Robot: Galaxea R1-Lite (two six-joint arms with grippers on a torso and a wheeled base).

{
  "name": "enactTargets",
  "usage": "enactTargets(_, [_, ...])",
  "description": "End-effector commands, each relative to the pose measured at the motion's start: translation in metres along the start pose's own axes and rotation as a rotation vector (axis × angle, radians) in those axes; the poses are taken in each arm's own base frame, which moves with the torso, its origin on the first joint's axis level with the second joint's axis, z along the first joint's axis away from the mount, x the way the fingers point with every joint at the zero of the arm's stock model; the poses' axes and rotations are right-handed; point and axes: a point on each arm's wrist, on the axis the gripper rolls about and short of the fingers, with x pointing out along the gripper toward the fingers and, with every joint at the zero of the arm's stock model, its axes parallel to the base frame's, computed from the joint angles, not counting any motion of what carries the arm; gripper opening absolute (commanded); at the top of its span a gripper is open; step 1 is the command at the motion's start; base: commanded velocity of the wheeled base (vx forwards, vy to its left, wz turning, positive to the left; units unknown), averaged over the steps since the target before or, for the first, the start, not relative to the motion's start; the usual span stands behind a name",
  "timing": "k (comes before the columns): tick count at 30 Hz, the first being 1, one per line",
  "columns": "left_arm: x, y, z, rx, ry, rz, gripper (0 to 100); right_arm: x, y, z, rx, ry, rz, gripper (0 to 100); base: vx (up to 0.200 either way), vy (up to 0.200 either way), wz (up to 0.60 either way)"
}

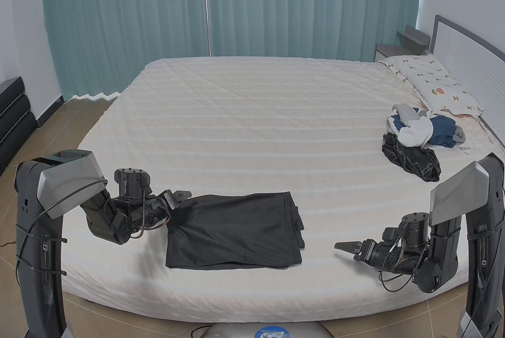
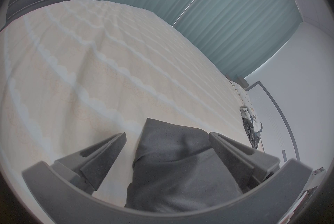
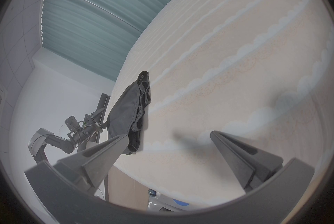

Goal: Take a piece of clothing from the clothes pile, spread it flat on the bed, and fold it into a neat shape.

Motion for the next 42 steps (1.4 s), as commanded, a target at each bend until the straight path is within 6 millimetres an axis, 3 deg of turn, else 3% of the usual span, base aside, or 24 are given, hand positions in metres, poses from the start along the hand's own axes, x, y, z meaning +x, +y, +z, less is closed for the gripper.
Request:
enactTargets(1, [0.011,-0.006,0.001,0.007,0.021,-0.006,100,0.000,0.001,0.001,-0.004,-0.007,0.007,100,0.000,0.000,0.00])
enactTargets(3, [0.012,-0.006,-0.001,0.007,0.042,0.005,100,0.000,0.001,0.001,-0.005,-0.008,0.008,100,0.000,0.000,0.00])
enactTargets(4, [0.013,-0.005,-0.003,0.006,0.050,0.010,0,0.000,0.001,0.001,-0.005,-0.008,0.008,100,0.000,0.000,0.00])
enactTargets(30, [0.009,0.005,0.001,0.007,-0.051,0.018,0,0.000,0.001,0.000,-0.003,-0.006,0.006,100,0.000,0.000,0.00])
enactTargets(31, [0.009,0.007,0.000,0.006,-0.050,0.021,100,0.000,0.001,0.000,-0.003,-0.006,0.006,100,0.000,0.000,0.00])
enactTargets(38, [0.005,0.012,0.001,-0.014,-0.048,0.038,100,0.002,0.002,0.003,-0.001,-0.022,0.010,100,0.000,0.000,0.00])
enactTargets(42, [-0.007,0.019,0.021,-0.110,-0.096,0.036,100,0.016,0.010,0.005,-0.041,-0.055,0.024,100,0.000,0.000,0.00])
